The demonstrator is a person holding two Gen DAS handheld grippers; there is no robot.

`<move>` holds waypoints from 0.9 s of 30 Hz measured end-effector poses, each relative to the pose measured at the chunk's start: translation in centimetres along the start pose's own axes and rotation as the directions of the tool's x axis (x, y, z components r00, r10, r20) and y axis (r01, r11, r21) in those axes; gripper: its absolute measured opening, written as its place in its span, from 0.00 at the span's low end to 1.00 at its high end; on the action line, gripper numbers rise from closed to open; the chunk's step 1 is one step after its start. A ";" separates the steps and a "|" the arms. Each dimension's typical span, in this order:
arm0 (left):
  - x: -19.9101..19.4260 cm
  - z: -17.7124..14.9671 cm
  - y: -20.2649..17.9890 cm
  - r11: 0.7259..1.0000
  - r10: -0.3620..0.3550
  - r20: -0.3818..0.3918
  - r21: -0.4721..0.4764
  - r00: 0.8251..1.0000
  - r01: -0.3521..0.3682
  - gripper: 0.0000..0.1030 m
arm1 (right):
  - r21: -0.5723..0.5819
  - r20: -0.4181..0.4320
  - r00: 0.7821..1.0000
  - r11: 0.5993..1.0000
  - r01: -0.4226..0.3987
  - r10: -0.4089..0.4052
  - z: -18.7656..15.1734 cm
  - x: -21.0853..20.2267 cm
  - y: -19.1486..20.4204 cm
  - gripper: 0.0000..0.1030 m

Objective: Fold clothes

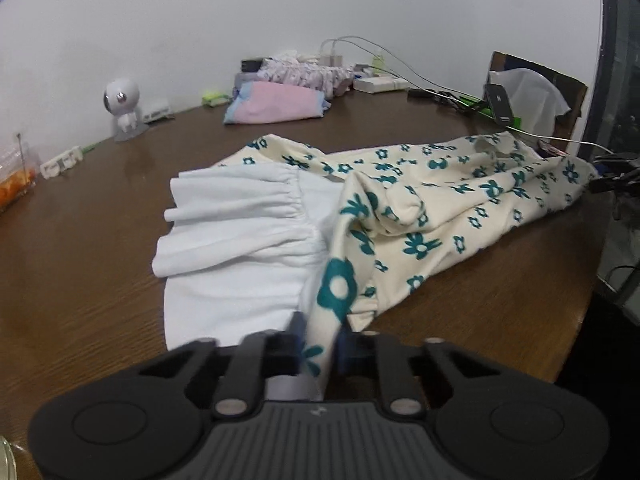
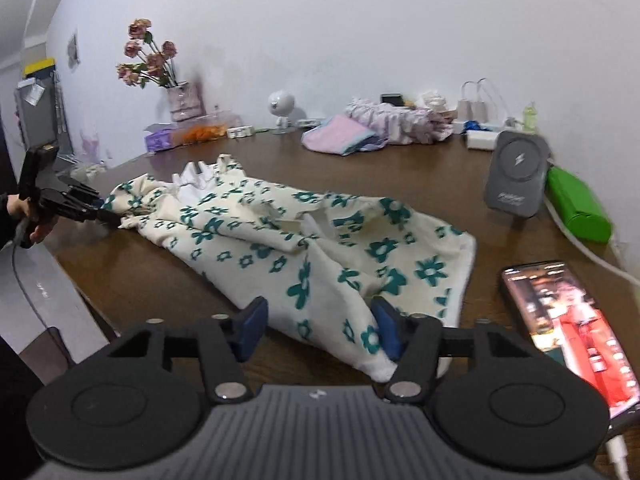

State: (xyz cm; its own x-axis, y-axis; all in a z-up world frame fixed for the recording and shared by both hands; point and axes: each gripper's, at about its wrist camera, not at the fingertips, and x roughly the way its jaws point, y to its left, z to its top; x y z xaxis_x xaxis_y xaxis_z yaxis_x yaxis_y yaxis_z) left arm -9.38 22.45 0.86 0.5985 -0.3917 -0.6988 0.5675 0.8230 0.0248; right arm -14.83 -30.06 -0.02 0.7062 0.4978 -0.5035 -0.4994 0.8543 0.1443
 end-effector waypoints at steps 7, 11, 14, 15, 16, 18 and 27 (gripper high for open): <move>-2.6 -0.1 0.1 1.000 -0.007 -0.019 0.024 1.000 0.008 0.04 | 0.017 -0.042 0.998 0.998 -0.055 0.056 -0.4 1.7 -1.7 0.13; -2.9 -0.2 0.4 0.999 0.006 -0.045 0.033 0.999 -0.004 0.03 | -0.032 -0.096 0.994 0.998 -0.052 0.049 0.1 1.0 -2.2 0.12; -2.0 -0.3 1.0 0.999 0.037 -0.064 0.026 0.997 -0.035 0.05 | -0.048 -0.106 0.994 0.998 -0.043 0.038 0.6 0.8 -2.4 0.15; -2.0 -0.2 1.3 0.999 0.040 -0.043 0.007 0.998 -0.040 0.05 | -0.053 -0.104 0.994 0.998 -0.037 0.032 0.6 0.7 -2.3 0.17; -2.1 0.0 1.6 0.999 0.042 -0.018 -0.013 0.999 -0.043 0.05 | -0.056 -0.098 0.995 0.998 -0.034 0.029 0.7 0.5 -2.3 0.18; -1.9 0.5 1.9 0.998 0.057 0.019 -0.036 0.998 -0.056 0.08 | -0.051 -0.073 0.997 0.998 -0.035 0.031 0.8 0.1 -2.4 0.19; -2.0 0.7 0.8 0.992 0.115 0.039 -0.049 0.993 -0.113 0.30 | -0.012 -0.038 0.999 1.000 0.028 -0.028 0.6 -0.3 -2.8 0.39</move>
State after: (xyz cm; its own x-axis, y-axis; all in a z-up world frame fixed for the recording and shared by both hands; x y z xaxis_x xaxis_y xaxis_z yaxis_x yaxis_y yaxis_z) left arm -9.70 23.63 2.76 0.6812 -0.3105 -0.6630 0.4680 0.8811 0.0682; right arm -13.33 -32.51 0.27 0.7003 0.4677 -0.5393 -0.4858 0.8658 0.1200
